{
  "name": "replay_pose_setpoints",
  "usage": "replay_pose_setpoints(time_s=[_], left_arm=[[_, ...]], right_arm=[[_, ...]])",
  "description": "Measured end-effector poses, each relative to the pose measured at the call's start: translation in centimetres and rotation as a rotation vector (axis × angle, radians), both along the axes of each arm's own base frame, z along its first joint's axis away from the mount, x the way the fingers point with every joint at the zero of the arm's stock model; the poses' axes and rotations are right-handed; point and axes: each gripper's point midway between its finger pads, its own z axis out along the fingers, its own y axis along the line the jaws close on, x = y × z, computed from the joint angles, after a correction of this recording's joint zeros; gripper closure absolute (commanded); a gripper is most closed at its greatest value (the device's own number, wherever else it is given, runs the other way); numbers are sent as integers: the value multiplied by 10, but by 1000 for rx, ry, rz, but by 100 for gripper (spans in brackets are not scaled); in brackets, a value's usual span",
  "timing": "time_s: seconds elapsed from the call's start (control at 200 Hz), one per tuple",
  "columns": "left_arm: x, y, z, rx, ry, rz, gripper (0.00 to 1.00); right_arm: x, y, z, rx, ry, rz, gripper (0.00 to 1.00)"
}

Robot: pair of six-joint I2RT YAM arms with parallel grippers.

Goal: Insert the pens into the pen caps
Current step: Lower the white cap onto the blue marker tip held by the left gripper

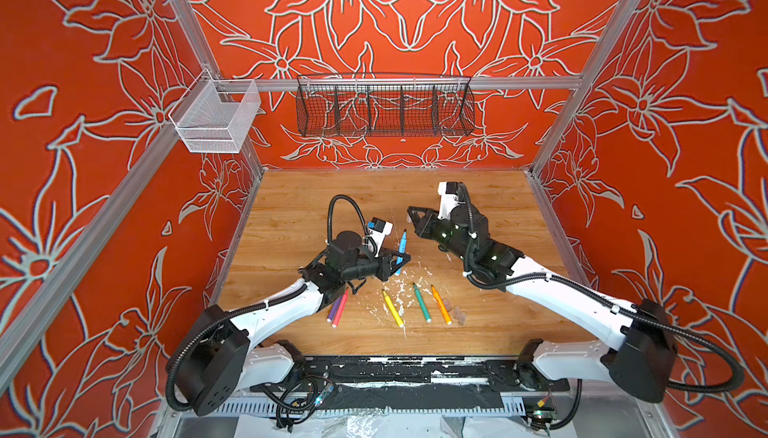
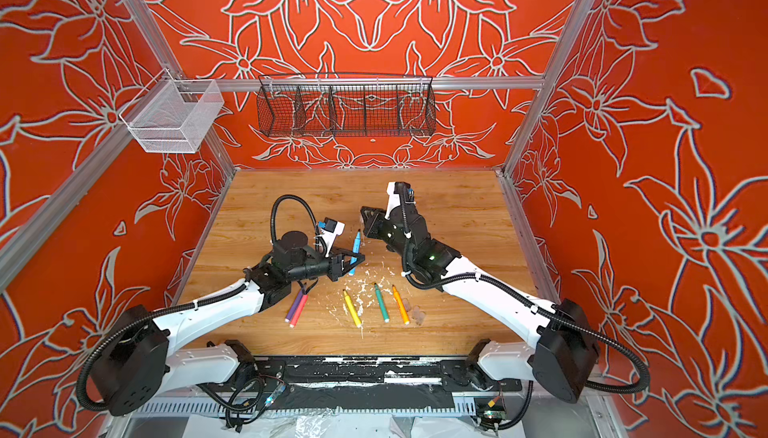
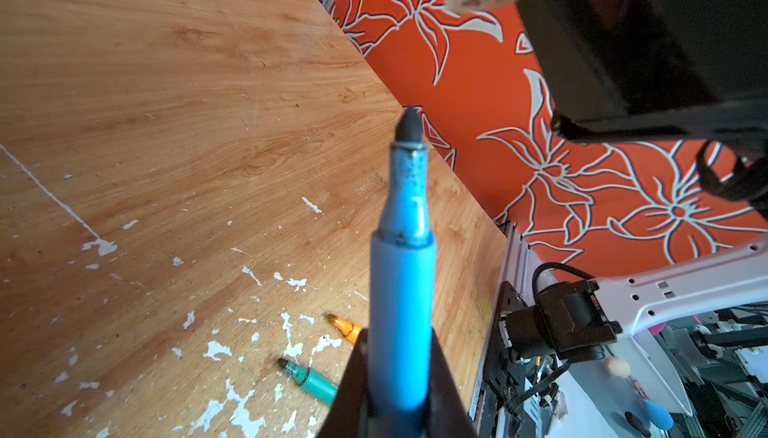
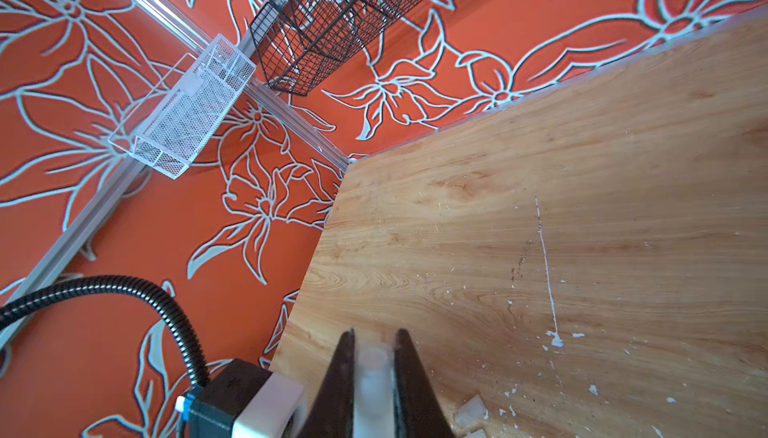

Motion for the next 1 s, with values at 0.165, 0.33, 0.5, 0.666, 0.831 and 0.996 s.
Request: replay_pose_setpoints(time_s=[0.165,0.33,0.5,0.666,0.831,0.996], left_arm=[[0,0,0,-1,-1,0,100],[0,0,-1,0,0,0,100],[-1,1,-4,4,6,0,100],[-2,1,-3,3,4,0,100],[-2,1,-3,3,4,0,100],[-2,1,-4,4,6,0,100]], right_arm=[[-7,8,-2,3,-2,23,100],[-10,9,-10,-11,5,27,100],[-9,7,-10,-24,-5,18,100],[-7,8,-13,-34,-4,18,100],[-6,10,-20,-47,6,18,100],[-5,10,-22,-49,7,18,100]])
